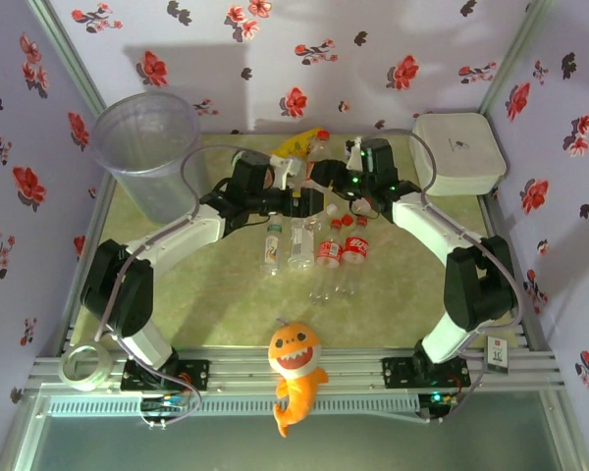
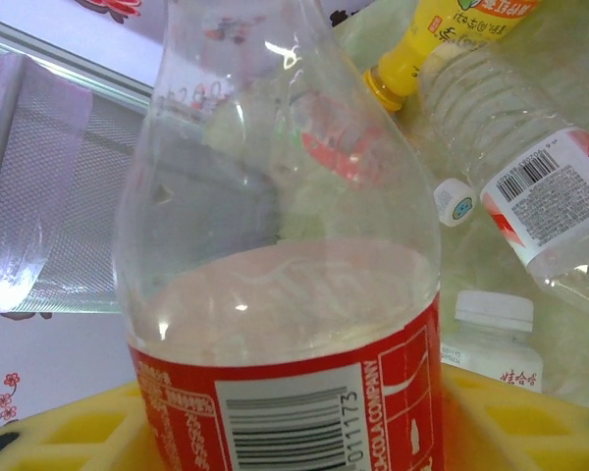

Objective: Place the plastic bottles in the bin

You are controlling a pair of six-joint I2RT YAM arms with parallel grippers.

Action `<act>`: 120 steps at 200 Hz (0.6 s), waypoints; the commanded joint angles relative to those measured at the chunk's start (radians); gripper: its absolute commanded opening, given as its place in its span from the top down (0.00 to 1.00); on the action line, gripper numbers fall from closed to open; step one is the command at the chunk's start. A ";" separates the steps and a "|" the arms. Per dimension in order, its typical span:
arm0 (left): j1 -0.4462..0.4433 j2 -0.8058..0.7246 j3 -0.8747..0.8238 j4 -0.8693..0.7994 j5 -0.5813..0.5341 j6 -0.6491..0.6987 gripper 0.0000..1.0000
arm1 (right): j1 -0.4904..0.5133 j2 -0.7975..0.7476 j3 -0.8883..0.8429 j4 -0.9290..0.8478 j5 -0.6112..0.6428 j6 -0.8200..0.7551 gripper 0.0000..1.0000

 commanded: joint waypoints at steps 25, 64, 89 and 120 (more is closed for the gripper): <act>0.002 0.054 0.018 -0.019 -0.056 0.016 0.04 | 0.021 -0.030 0.012 0.076 -0.098 0.050 0.40; 0.014 0.043 0.017 -0.035 -0.078 0.034 0.00 | 0.021 -0.041 0.012 0.014 -0.065 0.007 0.41; 0.032 0.005 -0.004 -0.035 -0.080 0.040 0.00 | 0.021 -0.051 0.013 -0.044 -0.018 -0.033 0.41; 0.045 -0.059 -0.030 -0.041 -0.055 0.047 0.00 | 0.020 -0.049 0.014 -0.066 0.011 -0.053 0.42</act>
